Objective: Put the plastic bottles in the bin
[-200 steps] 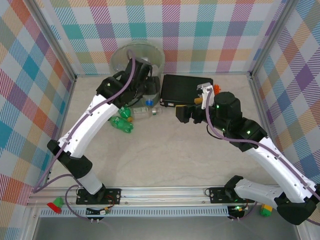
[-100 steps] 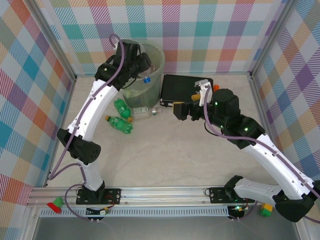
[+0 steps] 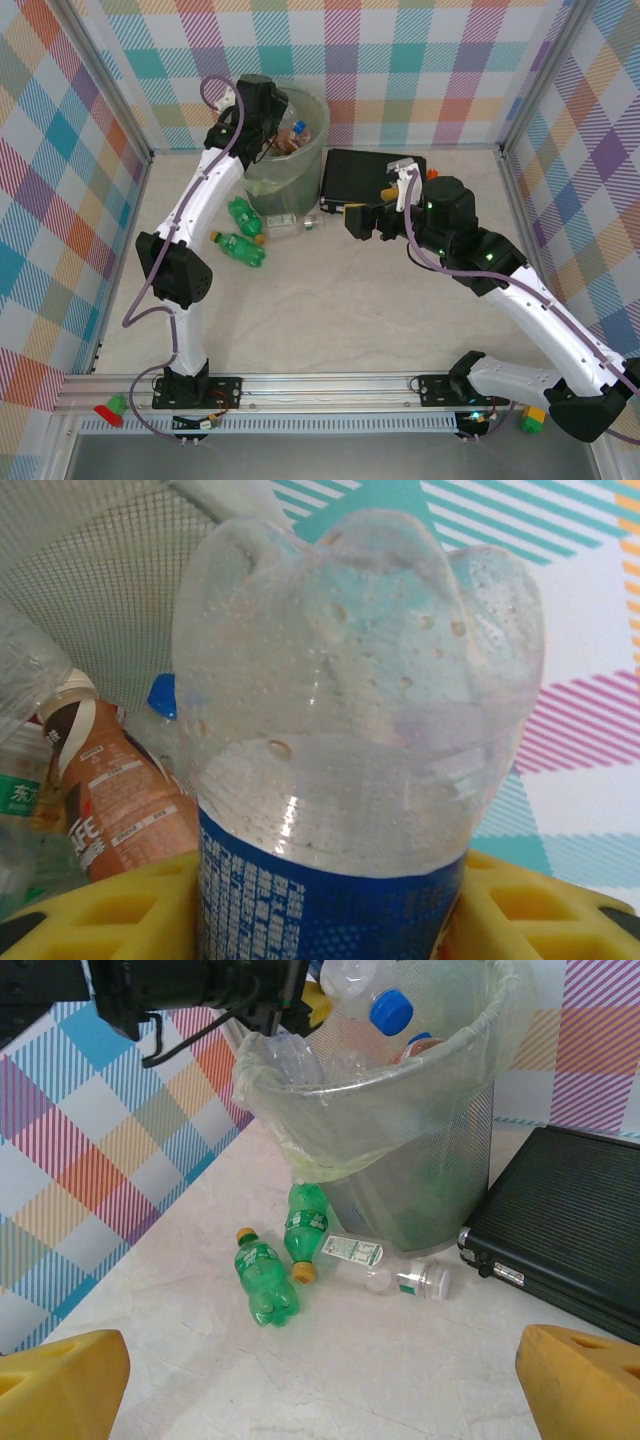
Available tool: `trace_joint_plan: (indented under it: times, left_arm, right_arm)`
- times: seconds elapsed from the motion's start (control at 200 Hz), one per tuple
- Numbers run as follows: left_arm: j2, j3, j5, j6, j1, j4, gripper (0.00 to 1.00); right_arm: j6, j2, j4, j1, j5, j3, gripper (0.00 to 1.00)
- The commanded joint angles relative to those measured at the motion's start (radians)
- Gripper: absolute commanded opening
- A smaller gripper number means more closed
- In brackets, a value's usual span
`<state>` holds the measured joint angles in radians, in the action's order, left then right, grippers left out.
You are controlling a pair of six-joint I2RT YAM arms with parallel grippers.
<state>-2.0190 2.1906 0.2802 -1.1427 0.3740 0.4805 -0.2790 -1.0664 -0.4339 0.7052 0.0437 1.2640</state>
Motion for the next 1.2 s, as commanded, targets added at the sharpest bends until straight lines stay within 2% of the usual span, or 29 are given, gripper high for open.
trace_joint_plan:
  times: [0.0, 0.18, 0.25, 0.34, 0.465, 0.705, 0.94, 1.195]
  left_arm:
    - [-0.015, 0.03, 0.067, -0.125, -0.007, -0.078, 0.52]
    - [-0.043, 0.059, 0.091, -0.147, -0.009, -0.067, 0.54]
    - [-0.045, 0.06, 0.088, -0.149, -0.011, -0.063, 0.63]
    - [-0.043, 0.058, 0.083, -0.15, -0.013, -0.056, 0.79]
    - [-0.032, 0.057, 0.077, -0.15, -0.012, -0.06, 0.87]
    - [0.017, 0.057, 0.081, -0.104, -0.012, -0.043, 0.87]
    - [0.092, 0.05, 0.096, -0.004, -0.001, 0.019, 0.87]
    - [0.257, -0.119, 0.118, 0.097, 0.008, 0.048, 0.87]
  right_arm:
    - [0.009, 0.004, 0.032, -0.007, 0.001, 0.022, 0.99]
    - [0.015, 0.006, 0.026, -0.008, 0.01, 0.021, 0.99]
    - [0.015, 0.005, 0.025, -0.007, 0.012, 0.021, 0.99]
    - [0.015, 0.002, 0.024, -0.009, 0.013, 0.02, 0.99]
    - [0.015, -0.004, 0.025, -0.01, 0.009, 0.021, 0.99]
    - [0.017, -0.007, 0.027, -0.009, -0.001, 0.023, 0.99]
    - [0.015, -0.006, 0.036, -0.009, -0.011, 0.012, 0.99]
    - [0.004, -0.016, 0.05, -0.009, -0.034, 0.009, 0.99]
